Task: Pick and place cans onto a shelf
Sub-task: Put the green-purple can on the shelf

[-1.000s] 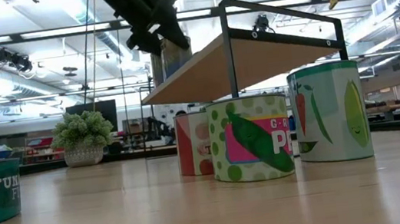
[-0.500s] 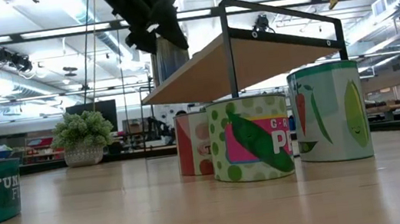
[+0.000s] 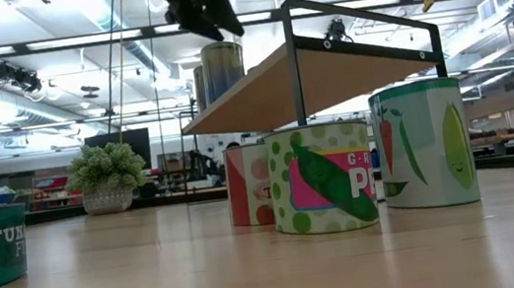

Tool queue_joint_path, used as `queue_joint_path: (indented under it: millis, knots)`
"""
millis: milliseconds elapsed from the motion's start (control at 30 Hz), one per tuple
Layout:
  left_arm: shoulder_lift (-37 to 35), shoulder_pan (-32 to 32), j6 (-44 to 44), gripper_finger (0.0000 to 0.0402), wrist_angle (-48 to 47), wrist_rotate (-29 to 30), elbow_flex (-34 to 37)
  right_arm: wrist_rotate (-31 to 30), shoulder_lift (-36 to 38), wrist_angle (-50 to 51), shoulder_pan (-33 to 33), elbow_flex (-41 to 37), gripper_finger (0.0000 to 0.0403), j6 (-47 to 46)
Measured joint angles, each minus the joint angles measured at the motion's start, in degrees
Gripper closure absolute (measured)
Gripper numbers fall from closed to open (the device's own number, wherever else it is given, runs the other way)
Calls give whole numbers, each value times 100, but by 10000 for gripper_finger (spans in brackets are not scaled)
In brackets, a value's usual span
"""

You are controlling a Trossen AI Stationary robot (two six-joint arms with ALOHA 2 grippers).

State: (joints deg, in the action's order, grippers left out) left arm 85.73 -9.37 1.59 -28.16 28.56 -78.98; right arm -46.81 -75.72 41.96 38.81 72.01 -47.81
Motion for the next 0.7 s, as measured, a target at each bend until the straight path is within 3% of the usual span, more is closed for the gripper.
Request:
queue_joint_path:
  millis: [133,400,567,700]
  knots:
    - [-2,89,235,10,-142,-215,-246,0,0,-12,0,0,56,0]
    - [50,505,1566,10,-478,47,-310,0,0,-12,0,0,56,22]
    - [218,511,2062,10,-553,770,-306,0,0,-14,0,0,56,35]
    - [347,509,2609,10,-486,919,-308,-1,0,-43,0,0,56,70]
